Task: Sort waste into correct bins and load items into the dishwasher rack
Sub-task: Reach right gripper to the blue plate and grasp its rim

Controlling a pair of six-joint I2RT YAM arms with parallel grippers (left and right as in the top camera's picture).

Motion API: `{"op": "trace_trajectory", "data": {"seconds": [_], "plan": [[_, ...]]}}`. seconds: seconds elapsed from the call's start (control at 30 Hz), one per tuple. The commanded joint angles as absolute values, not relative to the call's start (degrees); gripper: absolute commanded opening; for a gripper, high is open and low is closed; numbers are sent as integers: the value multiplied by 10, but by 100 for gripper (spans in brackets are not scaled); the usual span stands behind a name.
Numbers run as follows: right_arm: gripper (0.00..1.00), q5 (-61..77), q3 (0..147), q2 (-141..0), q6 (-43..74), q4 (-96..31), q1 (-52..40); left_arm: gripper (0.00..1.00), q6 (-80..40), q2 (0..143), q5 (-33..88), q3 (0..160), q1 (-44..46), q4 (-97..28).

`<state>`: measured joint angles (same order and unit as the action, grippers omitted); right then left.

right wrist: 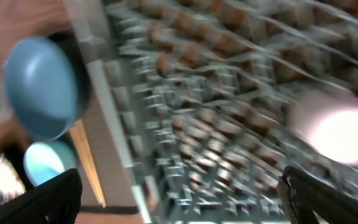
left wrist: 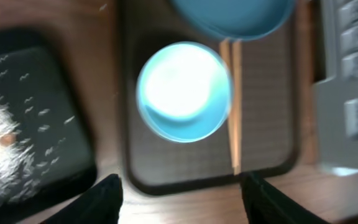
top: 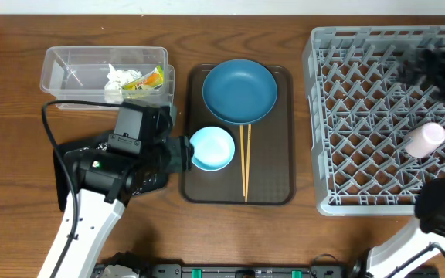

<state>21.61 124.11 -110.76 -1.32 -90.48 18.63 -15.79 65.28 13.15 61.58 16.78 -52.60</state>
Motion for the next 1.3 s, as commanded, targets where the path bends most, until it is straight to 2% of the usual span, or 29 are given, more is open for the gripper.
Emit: {"op": "trace_trajectory", "data": {"seconds": [0.0,0.1,0.17,0.47,0.63,1.0,1.07,1.2,1.27], "plan": [[99,260,1246,-1098,-28,-883,113,69,-151,668,91,621,168,-540],[99,302,1231,-1098,-25,-833,34,76,-151,677,91,621,168,-542],[99,293,1215,-1099,-17,-782,-21,77,-151,681,91,621,168,-542],[97,25,1120,-1118,166,-642,-184,77,-151,684,92,621,168,-542],[91,4,1080,-1157,240,-599,-210,77,-151,684,92,621,168,-542],[78,-21,1065,-1261,299,-574,-223,77,-151,684,92,621,168,-542],[71,-21,1065,-1273,300,-568,-222,77,-151,684,92,621,168,-542],[40,-21,1065,-1290,300,-559,-223,77,-151,684,92,621,168,-542],[31,-21,1065,-1295,303,-557,-223,77,-151,684,92,621,168,-542]]}}
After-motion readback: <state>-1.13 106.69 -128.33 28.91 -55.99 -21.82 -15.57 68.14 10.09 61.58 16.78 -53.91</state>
